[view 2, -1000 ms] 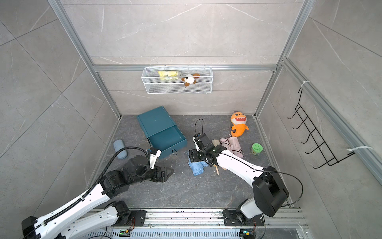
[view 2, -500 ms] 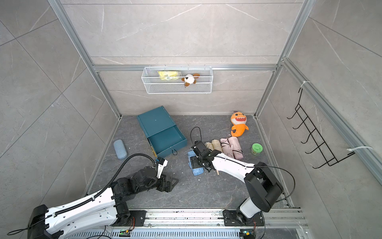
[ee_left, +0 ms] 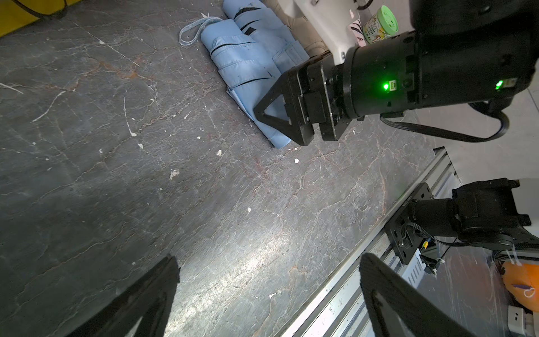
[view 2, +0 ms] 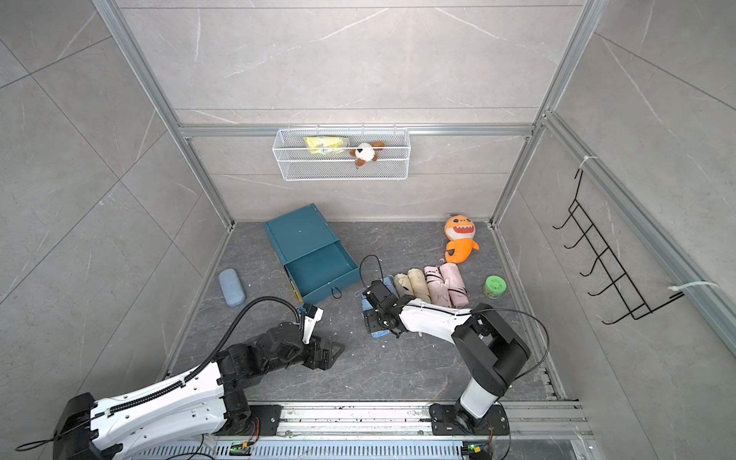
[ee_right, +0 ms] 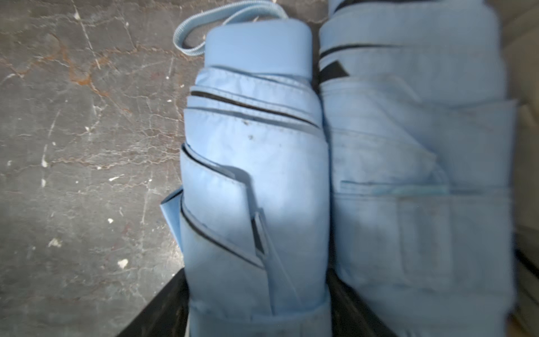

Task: Place the umbrella in the drawer by color
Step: Pick up the umbrella from the center of the board.

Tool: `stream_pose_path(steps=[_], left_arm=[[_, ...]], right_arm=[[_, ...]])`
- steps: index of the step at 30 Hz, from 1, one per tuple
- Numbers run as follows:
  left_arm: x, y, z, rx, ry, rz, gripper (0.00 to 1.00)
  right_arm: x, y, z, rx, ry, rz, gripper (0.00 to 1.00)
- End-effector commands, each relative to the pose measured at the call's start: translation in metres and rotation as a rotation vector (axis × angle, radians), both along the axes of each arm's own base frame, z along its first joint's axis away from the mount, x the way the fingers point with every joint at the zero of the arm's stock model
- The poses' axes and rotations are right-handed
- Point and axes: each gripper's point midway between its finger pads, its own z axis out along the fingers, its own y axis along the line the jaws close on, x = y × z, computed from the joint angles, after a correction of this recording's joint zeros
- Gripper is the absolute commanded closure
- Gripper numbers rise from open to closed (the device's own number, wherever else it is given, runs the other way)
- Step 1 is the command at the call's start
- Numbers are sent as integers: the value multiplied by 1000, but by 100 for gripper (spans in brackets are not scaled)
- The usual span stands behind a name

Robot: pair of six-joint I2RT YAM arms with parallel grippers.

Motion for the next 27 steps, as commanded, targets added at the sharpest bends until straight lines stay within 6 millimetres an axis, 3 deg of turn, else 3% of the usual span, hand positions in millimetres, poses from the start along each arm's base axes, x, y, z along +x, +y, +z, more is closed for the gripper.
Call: stream_pose_path(steps=[1,10,20,23,27], left_arm=[[2,-1,7,-37,-22,18,0],[2,3,8,-36,-26,28,0],[3,8,11,-29,-34,42,0],[3,10,14,-32,-41,49,0],[3,12,15,-37,-39,58,0]], right_arm=[[-6,-7,-20,-39,35,-20,29],[-7,-4,-12,-16,29,-5,37],[-9,-3,-22,-20,50,-6,33],[-11,-2,-24,-8,58,-3,39],[-15,-2,-19,17,53,3,56]])
